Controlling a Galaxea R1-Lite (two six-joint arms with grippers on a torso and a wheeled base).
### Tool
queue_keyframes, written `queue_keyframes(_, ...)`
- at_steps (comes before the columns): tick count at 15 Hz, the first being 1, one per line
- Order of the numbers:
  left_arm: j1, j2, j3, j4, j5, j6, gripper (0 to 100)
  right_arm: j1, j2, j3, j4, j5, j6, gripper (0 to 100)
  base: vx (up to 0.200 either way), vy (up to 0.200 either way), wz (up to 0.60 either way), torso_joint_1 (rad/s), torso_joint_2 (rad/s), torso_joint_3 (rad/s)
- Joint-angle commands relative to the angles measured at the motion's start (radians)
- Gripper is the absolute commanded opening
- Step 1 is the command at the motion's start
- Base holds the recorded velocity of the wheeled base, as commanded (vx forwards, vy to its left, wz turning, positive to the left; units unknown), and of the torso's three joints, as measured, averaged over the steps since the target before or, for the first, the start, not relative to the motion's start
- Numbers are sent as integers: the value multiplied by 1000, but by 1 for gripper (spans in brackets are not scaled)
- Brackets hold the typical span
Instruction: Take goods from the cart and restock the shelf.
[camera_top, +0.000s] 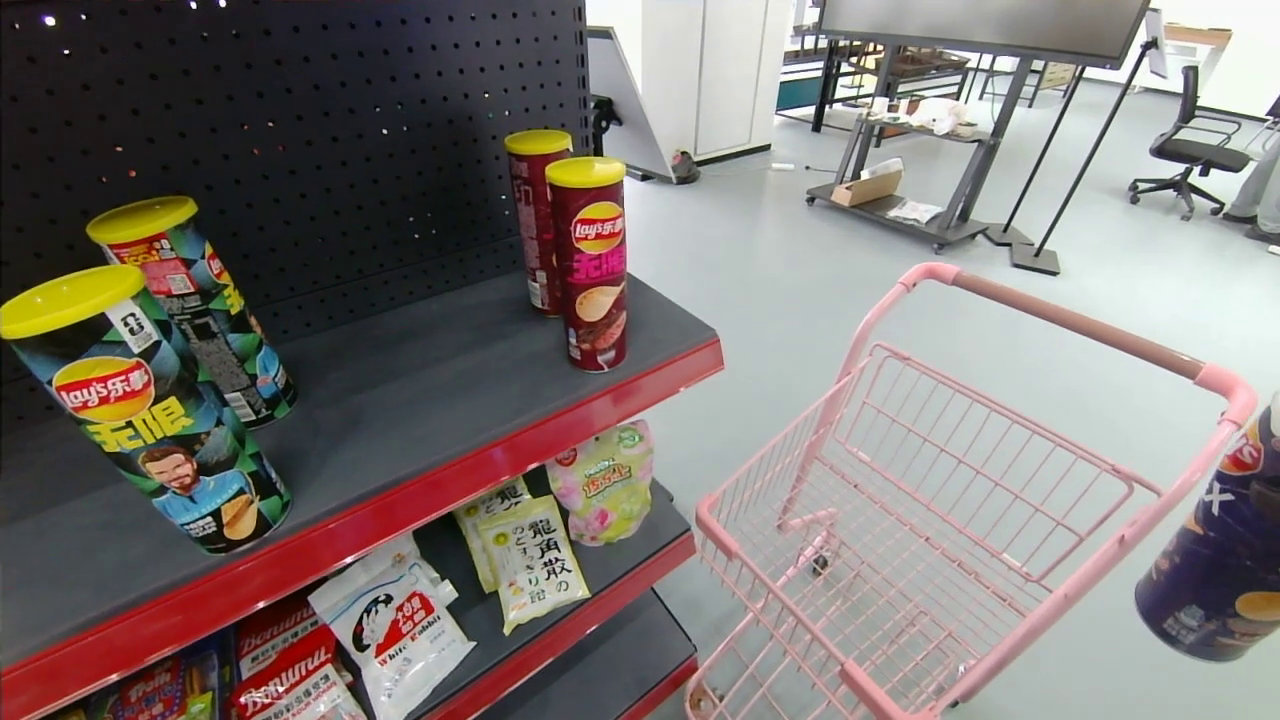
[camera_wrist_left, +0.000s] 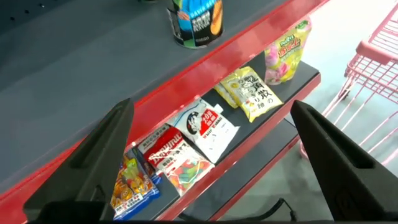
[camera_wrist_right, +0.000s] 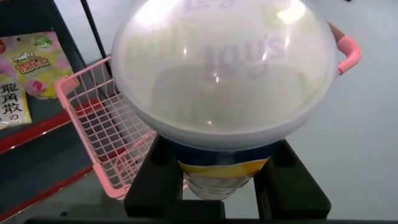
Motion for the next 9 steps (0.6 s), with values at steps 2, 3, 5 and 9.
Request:
queue_keyframes(2,-1,2,1,0,1,0,100,1,-4,5,-1,0,0,0,0,0,0,159,-400,-232)
queue_keyframes(3,1,4,1,0,1,0,100,1,-3,5,-1,0,2,0,0,0,0,159,-403,-232)
queue_keyframes(5,-1,2,1,-2,1,0,100,1,-3,10,-2,0,0,0,0,0,0,171,-393,-232)
queue_keyframes(9,-1,2,1,-2,-1,0,100,1,-4,13,-2,0,-1,0,0,0,0,156,-362,-209)
